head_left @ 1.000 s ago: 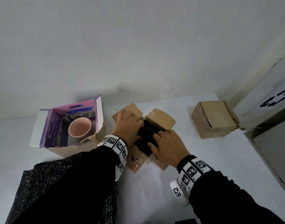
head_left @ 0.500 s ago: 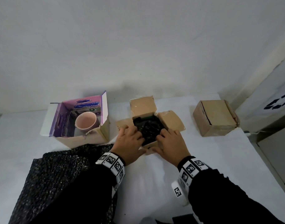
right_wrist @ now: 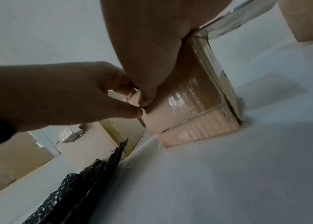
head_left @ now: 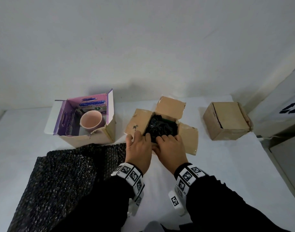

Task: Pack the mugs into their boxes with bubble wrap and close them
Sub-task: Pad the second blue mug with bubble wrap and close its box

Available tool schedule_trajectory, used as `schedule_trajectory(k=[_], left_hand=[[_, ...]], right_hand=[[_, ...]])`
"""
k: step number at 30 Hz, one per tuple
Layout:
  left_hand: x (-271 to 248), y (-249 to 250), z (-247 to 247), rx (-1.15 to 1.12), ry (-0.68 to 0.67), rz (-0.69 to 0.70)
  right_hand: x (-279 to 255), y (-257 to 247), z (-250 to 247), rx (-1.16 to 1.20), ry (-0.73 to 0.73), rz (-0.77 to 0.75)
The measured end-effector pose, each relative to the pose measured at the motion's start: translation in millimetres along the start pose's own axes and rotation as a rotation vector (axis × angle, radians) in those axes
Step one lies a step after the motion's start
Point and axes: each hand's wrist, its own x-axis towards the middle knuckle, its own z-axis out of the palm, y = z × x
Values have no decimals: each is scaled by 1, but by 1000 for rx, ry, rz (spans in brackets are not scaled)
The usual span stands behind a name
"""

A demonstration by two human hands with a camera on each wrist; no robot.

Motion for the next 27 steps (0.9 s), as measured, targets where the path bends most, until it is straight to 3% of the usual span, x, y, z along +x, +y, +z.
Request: schedule_trajectory(k=[4,7,13,17,20,24,27], left_hand=[[12,-5,-6,-52,-34,-7],[18,-9,-4,-12,-74,21],[13,-3,5,13,-31,39],[3,-10,19,-45,147,69],[-4,-11,28,-77,208,93],[1,-13,29,-72,161,90],[11,-15,26,-1,74,81]], right_hand=[[1,3,1,49,11,-19],[2,8,0,51,-56,-32],[7,13,-6,45,-191,-43],[23,28,-16,315,-206,-60],[41,39,-17,339,-185,-100],[65,42,-9,281,-433,-119],[77,38,-9,165,-528,-156]])
